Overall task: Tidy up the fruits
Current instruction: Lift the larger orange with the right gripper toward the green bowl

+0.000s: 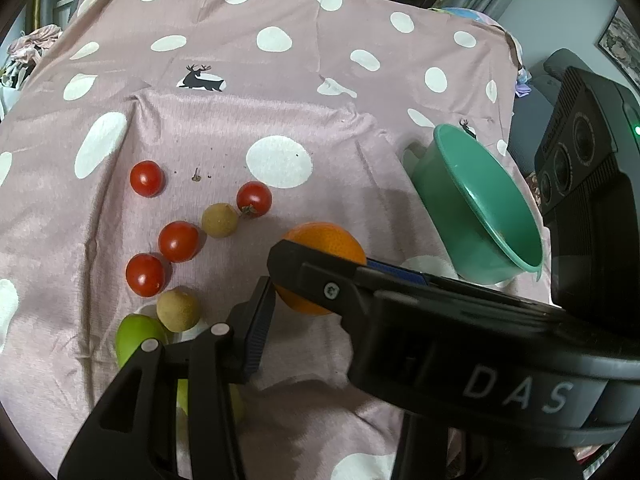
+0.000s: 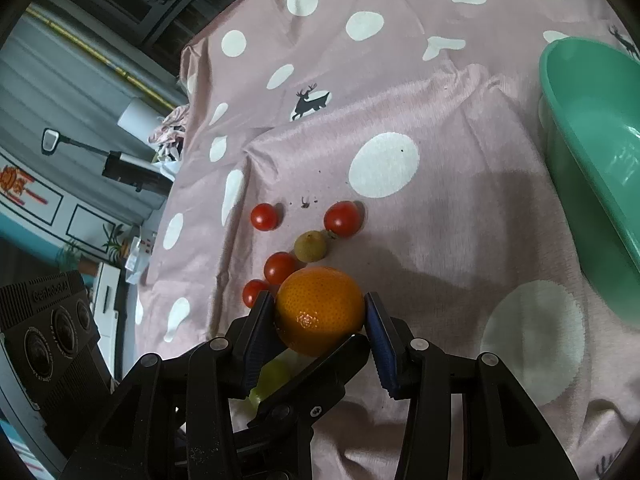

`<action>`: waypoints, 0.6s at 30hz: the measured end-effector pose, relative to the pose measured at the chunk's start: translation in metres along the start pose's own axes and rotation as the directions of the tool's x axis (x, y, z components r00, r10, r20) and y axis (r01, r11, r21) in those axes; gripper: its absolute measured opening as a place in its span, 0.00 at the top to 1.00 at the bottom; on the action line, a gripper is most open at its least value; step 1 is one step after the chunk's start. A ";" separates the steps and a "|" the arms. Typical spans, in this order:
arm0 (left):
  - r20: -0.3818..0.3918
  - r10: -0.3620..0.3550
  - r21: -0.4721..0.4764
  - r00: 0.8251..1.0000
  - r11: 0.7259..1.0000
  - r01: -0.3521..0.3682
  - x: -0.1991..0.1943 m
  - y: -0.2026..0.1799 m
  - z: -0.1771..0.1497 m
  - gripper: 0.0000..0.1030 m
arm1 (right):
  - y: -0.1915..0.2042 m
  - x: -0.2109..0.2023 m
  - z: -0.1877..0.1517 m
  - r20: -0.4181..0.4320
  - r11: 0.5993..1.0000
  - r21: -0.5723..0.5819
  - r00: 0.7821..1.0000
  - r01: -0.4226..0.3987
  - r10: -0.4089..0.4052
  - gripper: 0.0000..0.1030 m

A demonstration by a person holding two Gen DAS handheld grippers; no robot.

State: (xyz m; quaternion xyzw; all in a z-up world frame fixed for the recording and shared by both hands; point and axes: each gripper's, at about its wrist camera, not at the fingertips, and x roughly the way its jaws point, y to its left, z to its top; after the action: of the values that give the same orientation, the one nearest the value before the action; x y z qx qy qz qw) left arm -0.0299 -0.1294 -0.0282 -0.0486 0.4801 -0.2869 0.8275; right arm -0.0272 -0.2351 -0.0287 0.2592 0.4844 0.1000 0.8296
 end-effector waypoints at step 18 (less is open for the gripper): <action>0.057 -0.009 0.032 0.998 0.999 0.007 -0.014 -0.012 0.002 0.57 | 0.010 -0.020 -0.005 0.056 0.999 -0.036 0.998 0.006 -0.004 0.53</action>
State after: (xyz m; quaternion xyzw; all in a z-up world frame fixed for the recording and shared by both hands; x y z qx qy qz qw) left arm -0.0388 -0.1322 -0.0119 -0.0458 0.4515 -0.2963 0.8404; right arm -0.0410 -0.2337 -0.0103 0.2455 0.4596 0.0992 0.8477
